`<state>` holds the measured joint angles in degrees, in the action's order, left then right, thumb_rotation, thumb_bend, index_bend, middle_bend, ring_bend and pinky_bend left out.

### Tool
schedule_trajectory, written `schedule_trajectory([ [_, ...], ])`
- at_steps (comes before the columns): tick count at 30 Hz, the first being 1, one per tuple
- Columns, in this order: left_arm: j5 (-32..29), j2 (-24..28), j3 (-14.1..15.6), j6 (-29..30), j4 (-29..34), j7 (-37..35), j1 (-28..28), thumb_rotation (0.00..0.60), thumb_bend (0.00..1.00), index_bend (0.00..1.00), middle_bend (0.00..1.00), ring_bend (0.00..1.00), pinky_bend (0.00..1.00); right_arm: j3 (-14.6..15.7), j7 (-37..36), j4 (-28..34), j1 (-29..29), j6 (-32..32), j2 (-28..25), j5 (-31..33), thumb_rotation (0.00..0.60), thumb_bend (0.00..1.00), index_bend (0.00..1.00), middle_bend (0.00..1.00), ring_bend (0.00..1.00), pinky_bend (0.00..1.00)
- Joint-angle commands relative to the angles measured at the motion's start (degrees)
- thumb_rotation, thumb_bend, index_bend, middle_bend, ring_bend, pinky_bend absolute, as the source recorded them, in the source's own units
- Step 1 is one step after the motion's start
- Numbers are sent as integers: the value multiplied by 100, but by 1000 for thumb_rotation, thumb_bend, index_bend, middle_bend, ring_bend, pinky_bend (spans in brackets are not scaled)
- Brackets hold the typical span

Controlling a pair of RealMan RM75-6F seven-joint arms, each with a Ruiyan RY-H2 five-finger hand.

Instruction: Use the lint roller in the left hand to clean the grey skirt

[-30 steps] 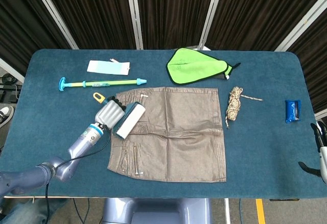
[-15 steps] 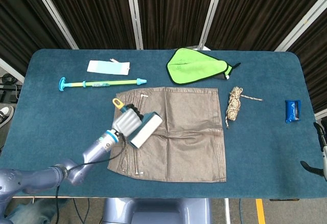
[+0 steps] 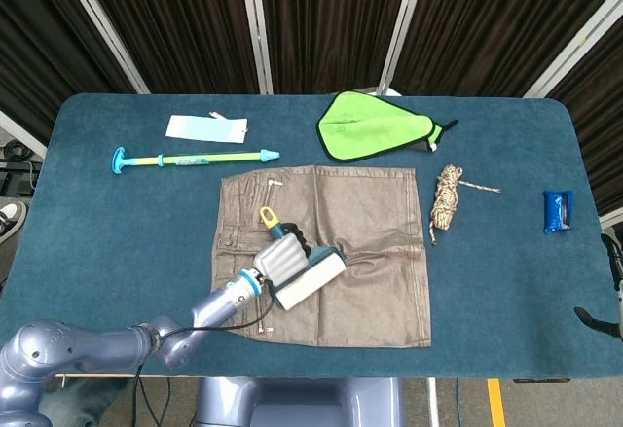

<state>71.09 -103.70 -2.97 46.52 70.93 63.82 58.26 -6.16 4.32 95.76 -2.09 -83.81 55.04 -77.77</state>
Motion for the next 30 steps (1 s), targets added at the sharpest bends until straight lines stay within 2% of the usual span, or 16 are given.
schedule_trajectory([
  [1, -37, -90, -32, -20, 76, 90, 70, 600, 943, 651, 487, 379, 432, 2, 7, 0, -2, 2, 3, -3, 600, 0, 0, 0, 0, 0],
  [15, -115, -249, -50, -164, 293, 632, 416, 600, 943, 651, 485, 379, 432, 0, -2, -10, 7, -19, 2, -2, 600, 0, 0, 0, 0, 0],
  [30, -350, 274, 176, -4, 334, 815, 305, 600, 942, 653, 484, 378, 432, 12, 17, -7, 16, -39, 11, -26, 600, 0, 0, 0, 0, 0],
])
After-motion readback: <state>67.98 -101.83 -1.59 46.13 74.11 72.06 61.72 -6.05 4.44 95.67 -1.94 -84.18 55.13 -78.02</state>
